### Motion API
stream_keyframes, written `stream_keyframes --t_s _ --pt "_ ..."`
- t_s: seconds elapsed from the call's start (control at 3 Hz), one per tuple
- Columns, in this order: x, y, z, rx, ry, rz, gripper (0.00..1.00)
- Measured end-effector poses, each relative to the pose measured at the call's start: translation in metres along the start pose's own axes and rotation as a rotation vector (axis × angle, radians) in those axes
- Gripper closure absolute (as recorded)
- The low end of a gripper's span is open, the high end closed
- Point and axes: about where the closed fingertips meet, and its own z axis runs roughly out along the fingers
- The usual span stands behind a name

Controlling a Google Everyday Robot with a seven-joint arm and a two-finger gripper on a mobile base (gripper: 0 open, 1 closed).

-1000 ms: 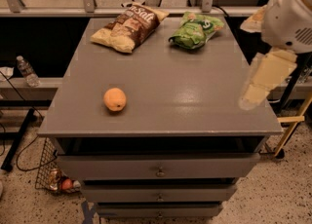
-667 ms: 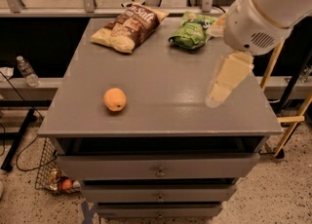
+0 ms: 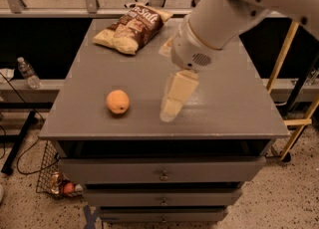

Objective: Pick orange

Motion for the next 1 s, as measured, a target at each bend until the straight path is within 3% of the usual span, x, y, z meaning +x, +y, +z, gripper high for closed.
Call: stream_keyframes --t_s 0.67,1.0 --pt "-0.036 -0.005 0.078 -0.125 -0.001 -0.084 0.0" --pt "-0.05 -0.007 0.101 -0.159 0.004 -0.118 0.0"
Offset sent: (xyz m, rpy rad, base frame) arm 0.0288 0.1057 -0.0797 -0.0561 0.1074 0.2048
